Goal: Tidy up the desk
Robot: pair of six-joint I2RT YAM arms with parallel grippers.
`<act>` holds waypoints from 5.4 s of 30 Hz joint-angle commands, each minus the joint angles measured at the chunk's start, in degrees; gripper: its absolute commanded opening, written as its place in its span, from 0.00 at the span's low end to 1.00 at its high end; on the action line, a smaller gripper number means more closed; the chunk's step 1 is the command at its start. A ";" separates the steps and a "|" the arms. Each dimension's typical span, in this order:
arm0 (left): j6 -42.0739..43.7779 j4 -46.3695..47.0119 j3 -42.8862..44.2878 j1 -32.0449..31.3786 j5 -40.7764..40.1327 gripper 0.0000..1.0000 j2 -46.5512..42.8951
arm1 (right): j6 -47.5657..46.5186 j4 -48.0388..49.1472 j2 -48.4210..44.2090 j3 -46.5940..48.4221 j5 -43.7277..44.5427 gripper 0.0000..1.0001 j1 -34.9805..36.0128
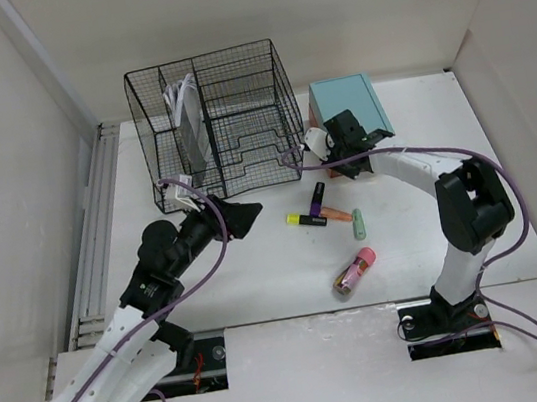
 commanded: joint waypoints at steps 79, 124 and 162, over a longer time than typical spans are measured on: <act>14.42 0.61 10.08 -17.72 -10.77 0.75 24.34 | 56.75 32.54 -7.95 -15.37 -48.46 0.45 -35.13; 14.95 0.08 10.61 -17.72 -10.24 0.75 22.75 | 3.42 -19.20 -28.51 -23.56 -78.34 0.67 -34.87; 3.88 -20.57 10.61 -20.00 -27.12 0.75 4.47 | -47.41 -32.33 -35.30 -22.14 -31.32 0.73 26.56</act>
